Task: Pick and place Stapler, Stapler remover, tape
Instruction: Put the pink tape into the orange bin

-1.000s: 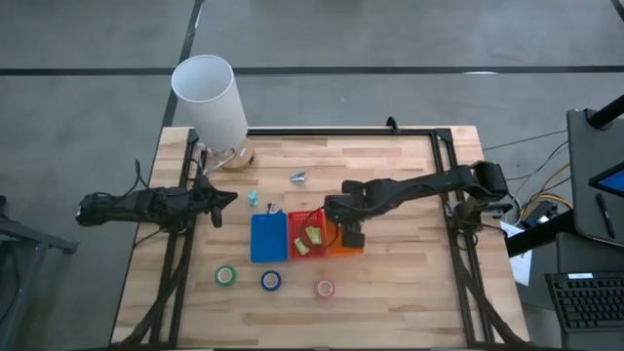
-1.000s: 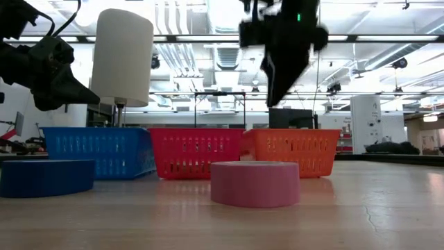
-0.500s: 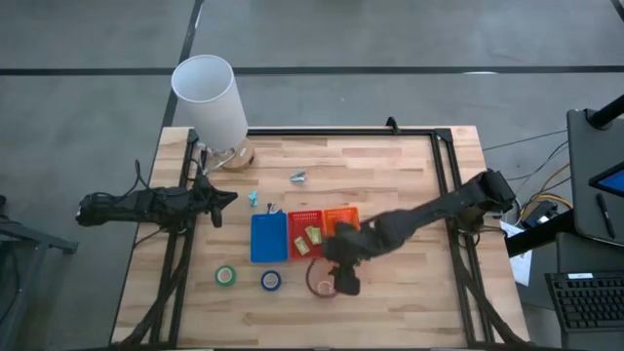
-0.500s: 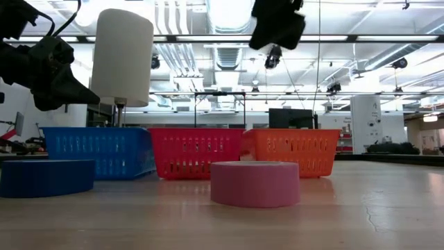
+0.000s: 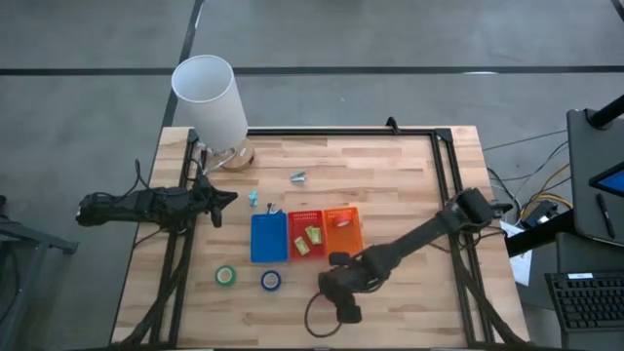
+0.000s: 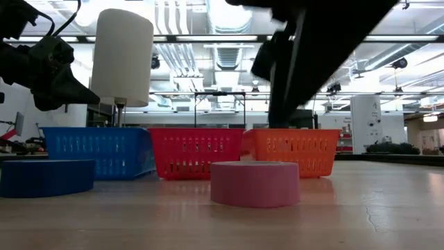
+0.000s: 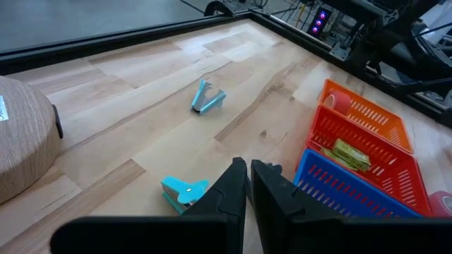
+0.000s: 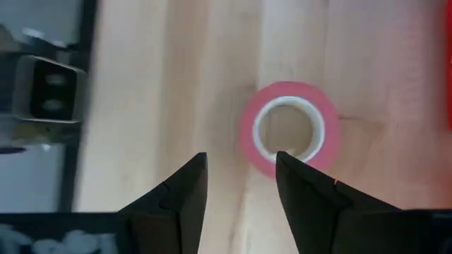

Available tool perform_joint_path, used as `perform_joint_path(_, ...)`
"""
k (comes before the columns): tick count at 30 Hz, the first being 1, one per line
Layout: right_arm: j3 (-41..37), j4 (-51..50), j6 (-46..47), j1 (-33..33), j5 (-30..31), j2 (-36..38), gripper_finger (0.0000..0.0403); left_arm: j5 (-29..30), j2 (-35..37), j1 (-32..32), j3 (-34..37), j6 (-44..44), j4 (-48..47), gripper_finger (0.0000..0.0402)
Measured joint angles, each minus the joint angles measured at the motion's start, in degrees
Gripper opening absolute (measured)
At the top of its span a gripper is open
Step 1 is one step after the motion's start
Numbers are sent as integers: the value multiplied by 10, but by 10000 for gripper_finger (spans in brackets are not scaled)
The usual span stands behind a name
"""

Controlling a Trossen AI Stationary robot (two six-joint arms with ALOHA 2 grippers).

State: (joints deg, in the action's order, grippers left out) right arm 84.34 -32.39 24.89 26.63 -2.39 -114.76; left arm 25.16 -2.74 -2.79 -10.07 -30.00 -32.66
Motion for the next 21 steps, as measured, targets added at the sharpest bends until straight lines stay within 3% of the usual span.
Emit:
perform_joint_path(12, 79, -31, -56, 0, -8, -103, 163, 0, 0, 0, 0, 0, 0, 26)
perform_joint_path(21, 108, -51, -54, -6, -45, -113, 73, 0, 0, 0, 0, 0, 0, 26)
